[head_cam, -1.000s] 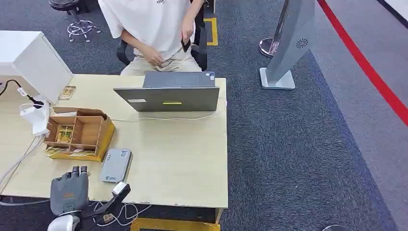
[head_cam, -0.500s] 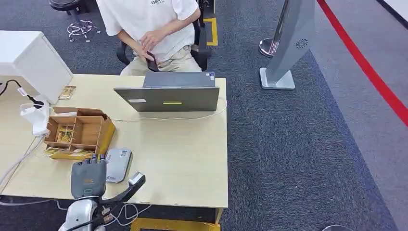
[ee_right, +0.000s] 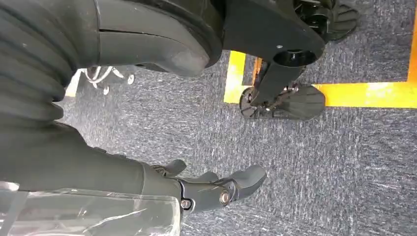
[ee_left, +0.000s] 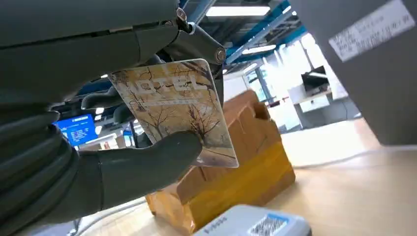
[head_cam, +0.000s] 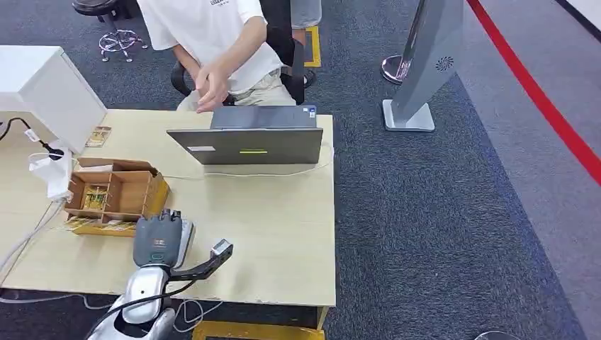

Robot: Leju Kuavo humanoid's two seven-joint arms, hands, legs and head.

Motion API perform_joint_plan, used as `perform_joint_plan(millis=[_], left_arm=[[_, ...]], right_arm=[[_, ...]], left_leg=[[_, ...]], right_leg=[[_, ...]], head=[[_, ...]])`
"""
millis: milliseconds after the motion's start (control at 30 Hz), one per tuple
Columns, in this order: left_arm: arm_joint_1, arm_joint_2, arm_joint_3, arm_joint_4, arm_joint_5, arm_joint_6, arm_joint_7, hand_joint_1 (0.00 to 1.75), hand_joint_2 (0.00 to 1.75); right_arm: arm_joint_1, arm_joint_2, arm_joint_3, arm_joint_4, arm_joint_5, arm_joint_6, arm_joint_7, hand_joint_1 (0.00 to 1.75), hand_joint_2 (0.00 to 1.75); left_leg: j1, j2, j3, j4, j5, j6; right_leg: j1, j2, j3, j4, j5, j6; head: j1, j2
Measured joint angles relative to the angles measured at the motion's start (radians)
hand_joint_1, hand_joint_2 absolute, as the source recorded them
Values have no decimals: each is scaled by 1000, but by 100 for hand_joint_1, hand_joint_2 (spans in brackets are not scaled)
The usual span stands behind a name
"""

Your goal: Pass the card to the sensor for recognition and then transmit it.

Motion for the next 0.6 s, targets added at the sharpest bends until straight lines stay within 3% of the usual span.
perform_joint_plan(millis=[367, 500, 600], left_arm=[[-11, -38, -1, 47, 0, -216, -45, 175, 175], [-30, -56, 1, 72, 0, -249, -57, 175, 175], [-36, -63, 2, 79, 0, -237, -57, 175, 175]], right_arm=[[0, 0, 0, 0, -6, 1, 0, 0, 175], [0, 0, 0, 0, -7, 1, 0, 0, 175], [0, 0, 0, 0, -10, 1, 0, 0, 175]], left_leg=[[0, -1, 0, 0, 0, 0], [0, -1, 2, 0, 0, 0], [0, -1, 4, 0, 0, 0]], right_leg=[[0, 0, 1, 0, 0, 0], [0, 0, 3, 0, 0, 0], [0, 0, 4, 0, 0, 0]], head=[[0, 0], [0, 0], [0, 0]])
